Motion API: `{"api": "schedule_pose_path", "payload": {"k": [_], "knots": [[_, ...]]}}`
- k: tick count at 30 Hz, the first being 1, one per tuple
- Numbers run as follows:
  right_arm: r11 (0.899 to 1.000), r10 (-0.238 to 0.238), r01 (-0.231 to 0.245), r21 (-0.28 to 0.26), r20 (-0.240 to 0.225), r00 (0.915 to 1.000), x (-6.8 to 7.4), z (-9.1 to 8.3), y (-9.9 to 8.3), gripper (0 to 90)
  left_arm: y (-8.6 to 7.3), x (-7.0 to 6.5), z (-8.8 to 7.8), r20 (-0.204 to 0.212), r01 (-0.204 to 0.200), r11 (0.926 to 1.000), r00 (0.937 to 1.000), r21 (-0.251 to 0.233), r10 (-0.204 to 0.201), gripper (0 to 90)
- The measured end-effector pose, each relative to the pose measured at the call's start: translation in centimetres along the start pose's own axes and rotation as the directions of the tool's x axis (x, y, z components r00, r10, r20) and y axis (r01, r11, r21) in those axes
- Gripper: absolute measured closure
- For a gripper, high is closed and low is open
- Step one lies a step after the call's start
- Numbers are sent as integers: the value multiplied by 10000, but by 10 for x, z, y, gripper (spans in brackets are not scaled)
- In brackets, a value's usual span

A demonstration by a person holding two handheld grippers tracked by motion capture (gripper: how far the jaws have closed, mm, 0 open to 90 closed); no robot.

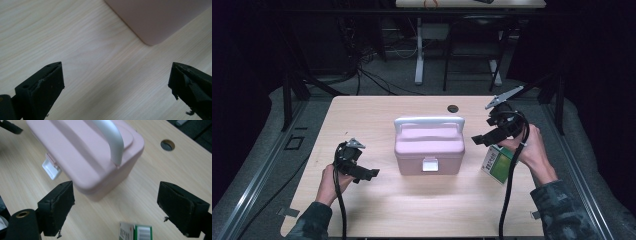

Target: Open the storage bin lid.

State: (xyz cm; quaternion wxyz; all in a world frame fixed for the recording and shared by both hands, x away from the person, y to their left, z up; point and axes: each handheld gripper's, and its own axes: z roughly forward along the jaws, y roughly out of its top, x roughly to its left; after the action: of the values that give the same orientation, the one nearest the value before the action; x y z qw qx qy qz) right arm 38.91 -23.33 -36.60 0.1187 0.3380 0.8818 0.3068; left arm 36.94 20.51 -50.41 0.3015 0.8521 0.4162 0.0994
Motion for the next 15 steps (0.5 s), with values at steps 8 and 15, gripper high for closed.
{"api": "schedule_pose_path", "payload": {"k": [8, 15], "knots": [[9989, -141, 135, -442, -149, 9998, 5, 22, 24, 205, 14, -10, 8, 254, -316, 9995, 9992, -61, 317, 2], [9977, -54, 51, -669, -45, 10000, 6, 57, 36, 355, 15, -17, 10, 357, -341, 9988, 9987, -358, 353, 2]]}}
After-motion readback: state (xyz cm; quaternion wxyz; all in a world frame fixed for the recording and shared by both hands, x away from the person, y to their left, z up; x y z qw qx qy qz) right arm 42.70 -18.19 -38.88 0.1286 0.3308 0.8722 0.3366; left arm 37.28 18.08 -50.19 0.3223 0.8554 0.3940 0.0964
